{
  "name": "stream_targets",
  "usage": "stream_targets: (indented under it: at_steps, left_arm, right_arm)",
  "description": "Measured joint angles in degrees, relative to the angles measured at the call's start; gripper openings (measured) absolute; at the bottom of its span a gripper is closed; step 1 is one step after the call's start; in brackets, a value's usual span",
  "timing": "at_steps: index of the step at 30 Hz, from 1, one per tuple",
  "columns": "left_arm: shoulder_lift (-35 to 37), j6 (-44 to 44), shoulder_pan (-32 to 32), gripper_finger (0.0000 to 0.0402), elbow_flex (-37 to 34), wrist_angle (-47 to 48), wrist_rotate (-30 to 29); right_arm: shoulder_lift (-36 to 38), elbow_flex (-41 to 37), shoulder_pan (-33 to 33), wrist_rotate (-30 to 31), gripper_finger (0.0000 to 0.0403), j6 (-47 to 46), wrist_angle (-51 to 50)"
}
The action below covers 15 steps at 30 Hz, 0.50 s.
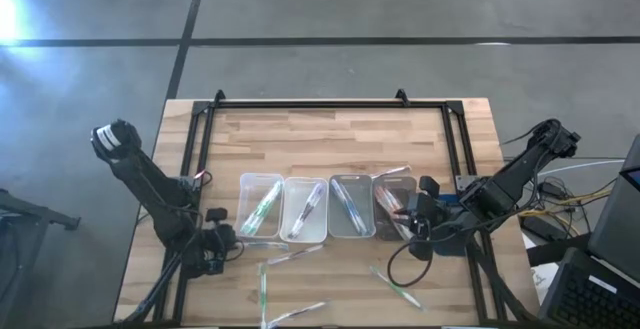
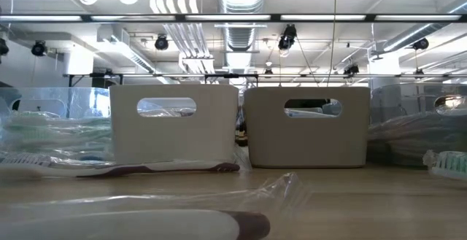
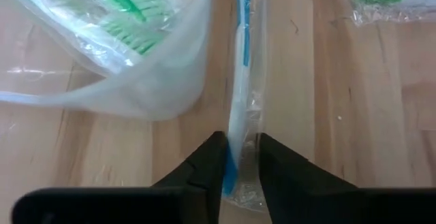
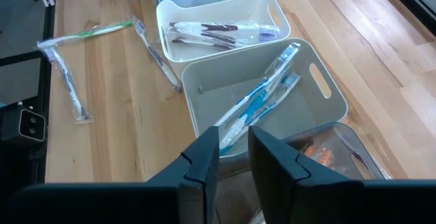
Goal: Pick & Place Toothbrushes
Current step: Put the blue toothbrush into the gray bin
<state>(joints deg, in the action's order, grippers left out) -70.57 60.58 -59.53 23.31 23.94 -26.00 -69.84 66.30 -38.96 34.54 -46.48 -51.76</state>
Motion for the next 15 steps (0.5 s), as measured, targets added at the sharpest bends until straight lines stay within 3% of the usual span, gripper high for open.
stream_targets:
  at_steps: [11, 15]
  left_arm:
    - [-0.02, -3.66, 0.02, 0.004, 1.07, 0.44, 2.54]
    - [-0.13, -4.83, -0.03, 0.0031, 3.13, 0.57, 6.04]
  right_arm:
    - [0.0, 0.0, 0.01, 0.0, 0.0104, 0.0, 0.01]
    - [0.0, 0.0, 0.0, 0.0, 0.011, -0.26, 0.01]
